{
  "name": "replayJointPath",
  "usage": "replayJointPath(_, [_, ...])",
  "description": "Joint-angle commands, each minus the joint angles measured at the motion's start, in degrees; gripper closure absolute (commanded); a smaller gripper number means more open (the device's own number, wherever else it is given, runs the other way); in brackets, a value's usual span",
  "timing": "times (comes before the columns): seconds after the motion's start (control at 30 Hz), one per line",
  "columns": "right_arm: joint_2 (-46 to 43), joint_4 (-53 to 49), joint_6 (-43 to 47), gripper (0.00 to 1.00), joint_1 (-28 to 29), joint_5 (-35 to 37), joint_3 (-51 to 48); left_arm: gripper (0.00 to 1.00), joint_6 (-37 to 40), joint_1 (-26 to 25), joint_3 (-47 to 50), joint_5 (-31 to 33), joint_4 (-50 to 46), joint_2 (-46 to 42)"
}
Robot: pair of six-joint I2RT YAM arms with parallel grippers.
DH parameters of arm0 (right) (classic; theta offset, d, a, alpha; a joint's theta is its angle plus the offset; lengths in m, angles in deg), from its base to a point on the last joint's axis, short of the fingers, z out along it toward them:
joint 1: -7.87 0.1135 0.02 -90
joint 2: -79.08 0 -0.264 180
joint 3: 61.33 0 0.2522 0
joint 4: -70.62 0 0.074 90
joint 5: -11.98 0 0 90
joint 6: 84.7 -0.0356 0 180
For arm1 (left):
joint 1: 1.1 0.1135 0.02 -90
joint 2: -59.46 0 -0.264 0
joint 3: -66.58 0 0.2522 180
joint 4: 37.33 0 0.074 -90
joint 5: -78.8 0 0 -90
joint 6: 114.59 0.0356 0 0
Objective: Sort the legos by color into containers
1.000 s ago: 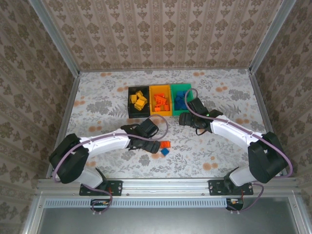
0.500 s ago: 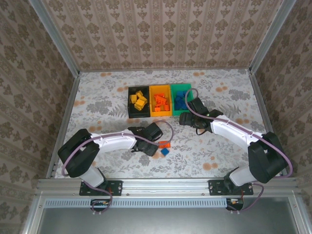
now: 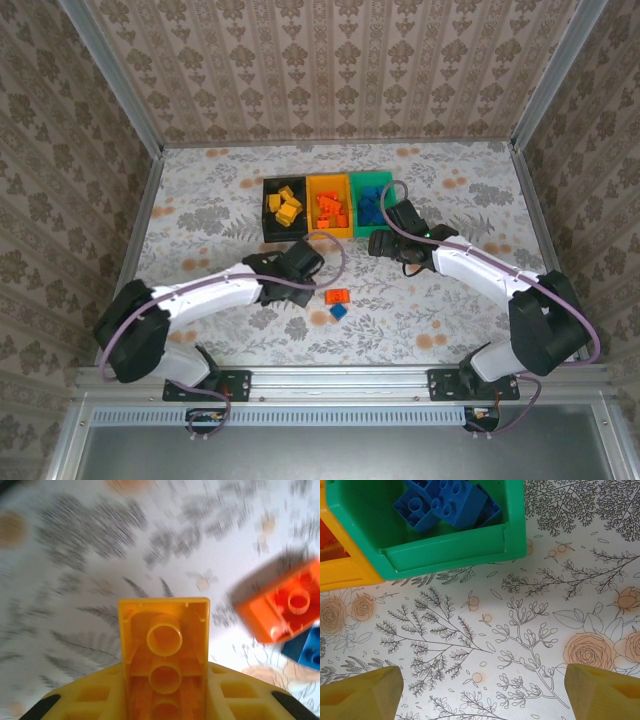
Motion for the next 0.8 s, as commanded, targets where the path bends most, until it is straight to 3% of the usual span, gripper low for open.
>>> replayJointPath(0.0, [-1.5,0.1,-0.7,0.14,-0.2,0.1,-0.4,0.71,-0.1,4.8,-3.8,4.7,1.0,-4.3])
replayJointPath(0.2, [-0.3,0.1,-0.7,0.14,-0.2,-0.2,-0.2,0.7,0.7,16.1,-11.5,3.1,7.7,2.0])
replayJointPath(0.6, [-0.1,-0.5,-0.7,0.15,-0.2,-0.7,-0.8,0.69,6.0,21.9,-32.1,7.4,6.7,26.8])
replayJointPath(0.67, [-0.2,-0.5,-0.6,0.15,-0.2,-0.9,-1.1,0.62,6.1,21.8,-33.7,6.4,6.6,28.6])
replayJointPath(0.77, [-0.2,-0.5,-0.3,0.14,-0.1,-1.6,-1.1,0.37,5.6,21.3,-34.3,5.3,7.1,28.7])
